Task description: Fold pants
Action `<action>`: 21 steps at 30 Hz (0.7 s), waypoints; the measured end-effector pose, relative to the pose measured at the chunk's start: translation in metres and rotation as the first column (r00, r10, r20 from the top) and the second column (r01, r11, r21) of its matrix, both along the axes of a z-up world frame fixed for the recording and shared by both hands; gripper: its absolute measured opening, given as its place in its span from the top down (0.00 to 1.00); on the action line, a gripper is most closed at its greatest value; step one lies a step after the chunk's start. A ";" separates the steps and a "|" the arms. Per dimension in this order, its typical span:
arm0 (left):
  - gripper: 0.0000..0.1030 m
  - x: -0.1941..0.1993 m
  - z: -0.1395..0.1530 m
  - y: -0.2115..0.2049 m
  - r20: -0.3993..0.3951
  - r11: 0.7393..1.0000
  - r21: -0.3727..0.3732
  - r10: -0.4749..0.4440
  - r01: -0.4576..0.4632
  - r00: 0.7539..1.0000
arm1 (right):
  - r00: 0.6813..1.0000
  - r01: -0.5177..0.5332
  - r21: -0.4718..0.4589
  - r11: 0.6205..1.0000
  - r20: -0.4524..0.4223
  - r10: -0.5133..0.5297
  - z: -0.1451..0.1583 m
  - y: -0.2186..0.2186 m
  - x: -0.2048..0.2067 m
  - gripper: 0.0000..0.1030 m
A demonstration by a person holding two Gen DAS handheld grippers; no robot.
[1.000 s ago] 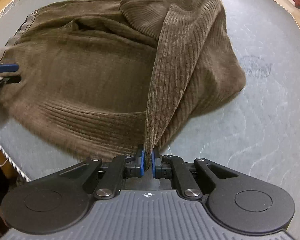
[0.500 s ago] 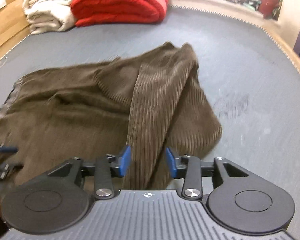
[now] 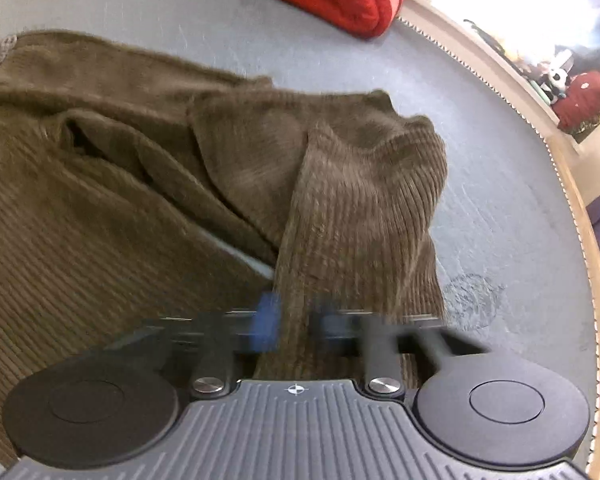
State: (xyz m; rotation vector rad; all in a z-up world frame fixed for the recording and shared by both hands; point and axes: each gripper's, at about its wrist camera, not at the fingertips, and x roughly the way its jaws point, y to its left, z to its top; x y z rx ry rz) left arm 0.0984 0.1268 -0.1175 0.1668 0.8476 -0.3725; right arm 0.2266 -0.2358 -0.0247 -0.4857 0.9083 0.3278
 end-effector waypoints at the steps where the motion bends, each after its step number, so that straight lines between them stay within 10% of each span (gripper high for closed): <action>1: 0.42 0.000 0.000 -0.001 0.000 1.000 0.002 0.003 -0.003 1.000 | 1.000 0.011 0.025 1.000 0.011 -0.012 0.004 -0.006 -0.002 0.94; 10: 0.39 0.000 -0.002 -0.002 0.007 1.000 -0.008 0.001 -0.001 1.000 | 0.956 0.280 0.306 0.910 -0.008 -0.292 0.038 -0.176 -0.066 0.95; 16: 0.32 0.007 -0.004 -0.005 -0.001 1.000 -0.020 -0.002 0.002 1.000 | 0.907 0.373 0.200 0.906 -0.284 -0.311 -0.024 -0.252 -0.143 0.99; 21: 0.29 0.007 -0.005 -0.011 0.008 1.000 -0.011 0.003 -0.003 1.000 | 0.882 0.459 0.208 0.864 -0.225 -0.415 -0.016 -0.273 -0.158 0.97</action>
